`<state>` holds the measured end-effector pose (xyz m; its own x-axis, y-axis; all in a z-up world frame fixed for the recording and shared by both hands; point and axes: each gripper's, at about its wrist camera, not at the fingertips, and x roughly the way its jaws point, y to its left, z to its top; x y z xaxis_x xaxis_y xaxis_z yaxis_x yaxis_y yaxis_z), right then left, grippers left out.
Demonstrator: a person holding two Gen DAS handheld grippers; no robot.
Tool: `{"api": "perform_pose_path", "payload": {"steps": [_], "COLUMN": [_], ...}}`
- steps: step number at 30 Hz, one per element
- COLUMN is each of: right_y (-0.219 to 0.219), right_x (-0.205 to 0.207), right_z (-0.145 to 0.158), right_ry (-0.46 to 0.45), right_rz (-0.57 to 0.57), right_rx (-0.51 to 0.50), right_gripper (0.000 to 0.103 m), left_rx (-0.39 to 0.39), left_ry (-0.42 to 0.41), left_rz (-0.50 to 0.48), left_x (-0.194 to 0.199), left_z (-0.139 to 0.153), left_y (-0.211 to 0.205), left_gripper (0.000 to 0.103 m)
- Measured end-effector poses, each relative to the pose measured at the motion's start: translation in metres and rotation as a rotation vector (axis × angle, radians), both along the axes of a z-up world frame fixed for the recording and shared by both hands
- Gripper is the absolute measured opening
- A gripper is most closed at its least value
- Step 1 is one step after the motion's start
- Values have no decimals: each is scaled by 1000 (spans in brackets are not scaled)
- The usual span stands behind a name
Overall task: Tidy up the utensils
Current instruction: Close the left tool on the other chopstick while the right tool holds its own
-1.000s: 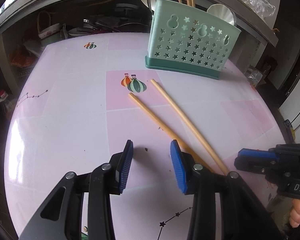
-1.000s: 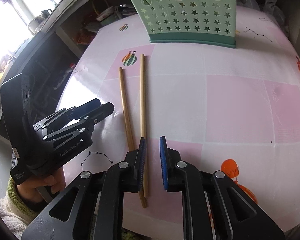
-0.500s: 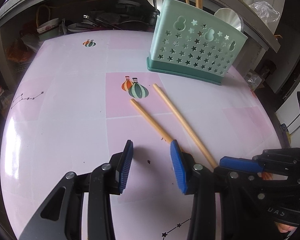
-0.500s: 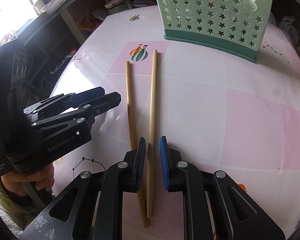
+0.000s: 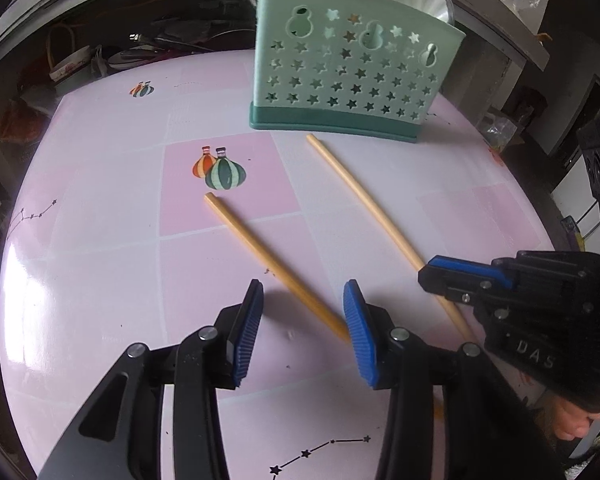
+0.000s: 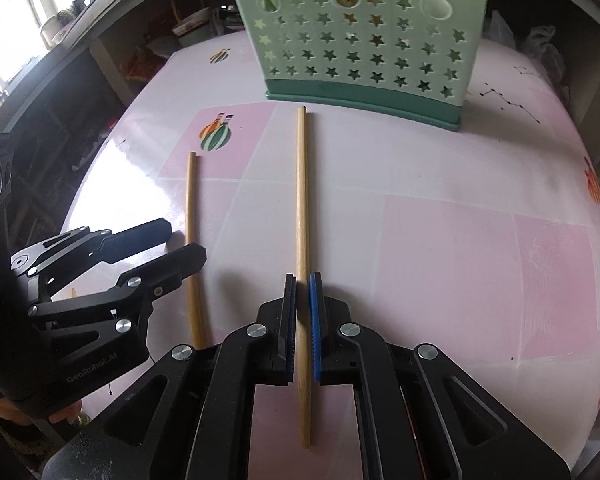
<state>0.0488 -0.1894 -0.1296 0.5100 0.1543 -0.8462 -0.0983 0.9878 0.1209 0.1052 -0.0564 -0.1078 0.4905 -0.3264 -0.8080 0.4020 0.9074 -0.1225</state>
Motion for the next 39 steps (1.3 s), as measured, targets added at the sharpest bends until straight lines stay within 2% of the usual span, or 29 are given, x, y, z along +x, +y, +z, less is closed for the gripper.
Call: {"api": "perform_pose_path", "payload": {"steps": [4,5,18,22,26,30,39], "right_y": [-14,-17,-36,-39,-40,-39,-32], "right_x": [-10,-12,-42,-44,-40,-35,-3], "right_z": [1,1,-3,-4,-4,-2,1], "right_ry": [0,0,23,27,37,32,14], "right_rz": [-36,-41,-77,-91,-100,-103,-77], "right_rx": [23,28,111,140,172,159,108], "right_gripper": [5,5,5,5,11,22,22], "left_rx": [134,137,136,129,122,105,89], "left_ry": [-77,-80,-53,-52,-51,-45,-11], "left_rz": [-69,-79,-132,-122,-105,-81,25], "left_x": [-14,-16,-36,-40,-38,-30,19], "left_z": [-4,-4,-4,-4,-5,-4,-3], "left_y": [-19,-19,17,27,29,32,41], "left_gripper": [40,40,40,40,40,40,40]}}
